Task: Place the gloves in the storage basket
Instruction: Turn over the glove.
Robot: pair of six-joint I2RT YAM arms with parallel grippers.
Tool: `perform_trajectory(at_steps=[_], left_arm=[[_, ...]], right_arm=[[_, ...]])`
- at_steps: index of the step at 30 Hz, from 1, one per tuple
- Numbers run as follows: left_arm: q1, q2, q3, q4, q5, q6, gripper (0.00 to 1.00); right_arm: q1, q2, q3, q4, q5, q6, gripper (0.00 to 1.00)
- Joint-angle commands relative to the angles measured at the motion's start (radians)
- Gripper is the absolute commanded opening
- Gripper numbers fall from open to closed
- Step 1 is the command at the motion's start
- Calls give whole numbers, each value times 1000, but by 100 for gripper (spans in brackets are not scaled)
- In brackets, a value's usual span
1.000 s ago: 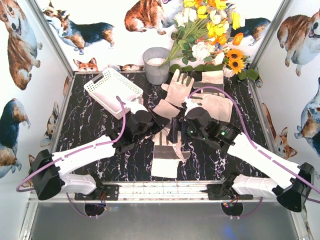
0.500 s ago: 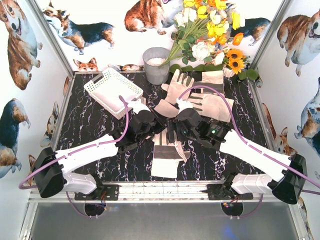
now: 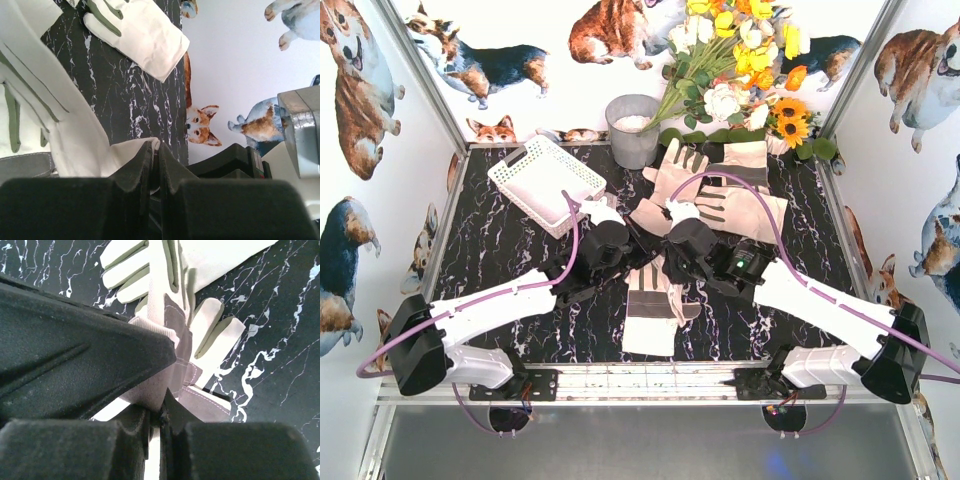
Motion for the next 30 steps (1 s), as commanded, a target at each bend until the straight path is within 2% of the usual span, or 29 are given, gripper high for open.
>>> perform_trajectory(at_steps=[1,5,7,11,15,20,30], left_arm=[[-11,-53,30,-1,41,77,8],[12,-133,7,-50,51,193,54],[33,-199,-25,-83,50,215,67],[104,-335,-122,-100,85,233,83],[194,-434,-215,-83,189,238,93],[251,-481,-261,-9,310,225,99],[273,-448,-312,303,491,160,100]], right_arm=[[-7,-60,-15,51,-18,63,0],[-34,-135,-65,113,-106,94,0],[-95,-154,-87,147,-204,111,0],[-203,-178,-87,168,-355,159,0],[-245,-227,-82,224,-407,212,0],[-263,-295,-94,354,-486,291,0],[-271,-345,-59,581,-658,314,0]])
